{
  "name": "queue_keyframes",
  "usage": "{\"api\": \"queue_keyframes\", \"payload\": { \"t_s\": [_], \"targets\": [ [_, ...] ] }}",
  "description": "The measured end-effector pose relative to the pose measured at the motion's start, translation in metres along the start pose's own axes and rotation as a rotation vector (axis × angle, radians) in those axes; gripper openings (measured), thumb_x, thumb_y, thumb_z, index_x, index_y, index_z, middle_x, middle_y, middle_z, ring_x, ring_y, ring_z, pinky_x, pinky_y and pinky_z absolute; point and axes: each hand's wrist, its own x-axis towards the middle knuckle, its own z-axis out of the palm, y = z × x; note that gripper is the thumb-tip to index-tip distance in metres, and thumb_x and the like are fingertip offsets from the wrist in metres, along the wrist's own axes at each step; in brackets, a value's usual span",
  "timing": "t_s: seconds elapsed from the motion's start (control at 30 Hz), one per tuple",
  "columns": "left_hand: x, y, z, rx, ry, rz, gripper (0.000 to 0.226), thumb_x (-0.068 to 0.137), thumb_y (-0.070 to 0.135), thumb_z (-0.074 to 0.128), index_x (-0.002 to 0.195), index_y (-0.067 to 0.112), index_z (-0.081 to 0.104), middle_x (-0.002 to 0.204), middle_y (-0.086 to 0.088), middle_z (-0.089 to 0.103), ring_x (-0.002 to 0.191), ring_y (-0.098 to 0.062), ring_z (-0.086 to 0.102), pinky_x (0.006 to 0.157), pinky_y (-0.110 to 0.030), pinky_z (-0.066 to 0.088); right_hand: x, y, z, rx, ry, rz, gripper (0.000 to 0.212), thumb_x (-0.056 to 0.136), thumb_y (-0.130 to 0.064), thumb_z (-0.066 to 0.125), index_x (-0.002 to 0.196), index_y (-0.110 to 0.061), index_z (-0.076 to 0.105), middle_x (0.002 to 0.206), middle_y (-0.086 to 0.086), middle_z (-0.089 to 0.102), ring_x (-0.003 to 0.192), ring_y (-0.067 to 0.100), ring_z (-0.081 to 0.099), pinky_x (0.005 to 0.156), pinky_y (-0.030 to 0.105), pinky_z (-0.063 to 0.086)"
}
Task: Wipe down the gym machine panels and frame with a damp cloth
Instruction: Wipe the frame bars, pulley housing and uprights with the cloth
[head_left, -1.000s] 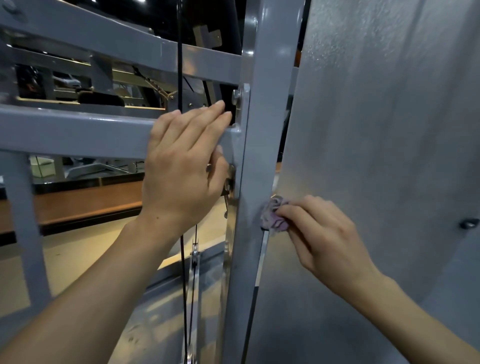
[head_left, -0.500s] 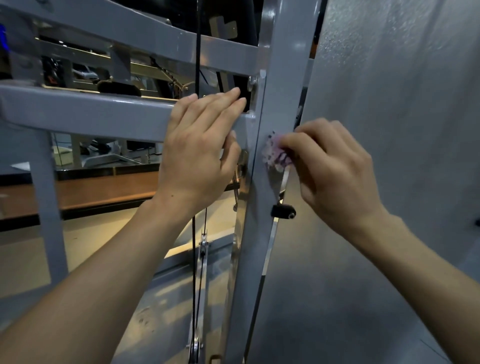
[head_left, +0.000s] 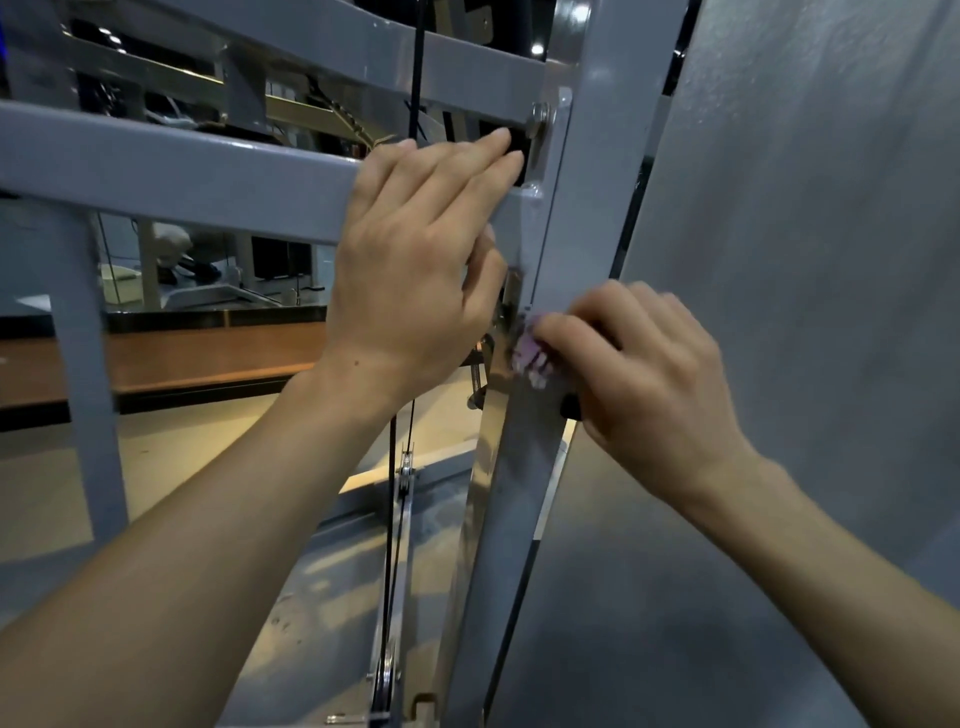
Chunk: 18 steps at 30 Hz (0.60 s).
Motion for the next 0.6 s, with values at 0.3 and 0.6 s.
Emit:
{"api": "queue_keyframes", "payload": {
  "t_s": [0.3, 0.6],
  "targets": [
    [0.0, -0.001, 0.002, -0.002, 0.02, 0.003, 0.046, 0.098, 0.016, 0.051, 0.143, 0.011, 0.06, 0.149, -0.002, 0.058, 0.135, -0.021, 0.052, 0.12, -0.043, 0.029, -0.073, -0.041, 0.016, 0.06, -0.256, -0.211, 0.012, 0.101, -0.015, 0.063, 0.09, -0.015, 0.068, 0.086, 0.004, 0.06, 0.071, 0.022, 0.054, 0.064, 0.034, 0.039],
    [0.001, 0.001, 0.001, -0.018, 0.014, -0.025, 0.047, 0.098, 0.018, 0.049, 0.143, 0.011, 0.061, 0.148, -0.002, 0.06, 0.133, -0.023, 0.054, 0.12, -0.042, 0.028, -0.075, -0.057, 0.022, 0.055, -0.2, -0.091, 0.011, 0.097, -0.016, 0.07, 0.086, -0.014, 0.067, 0.082, 0.004, 0.055, 0.068, 0.022, 0.046, 0.061, 0.034, 0.03]
  ]
}}
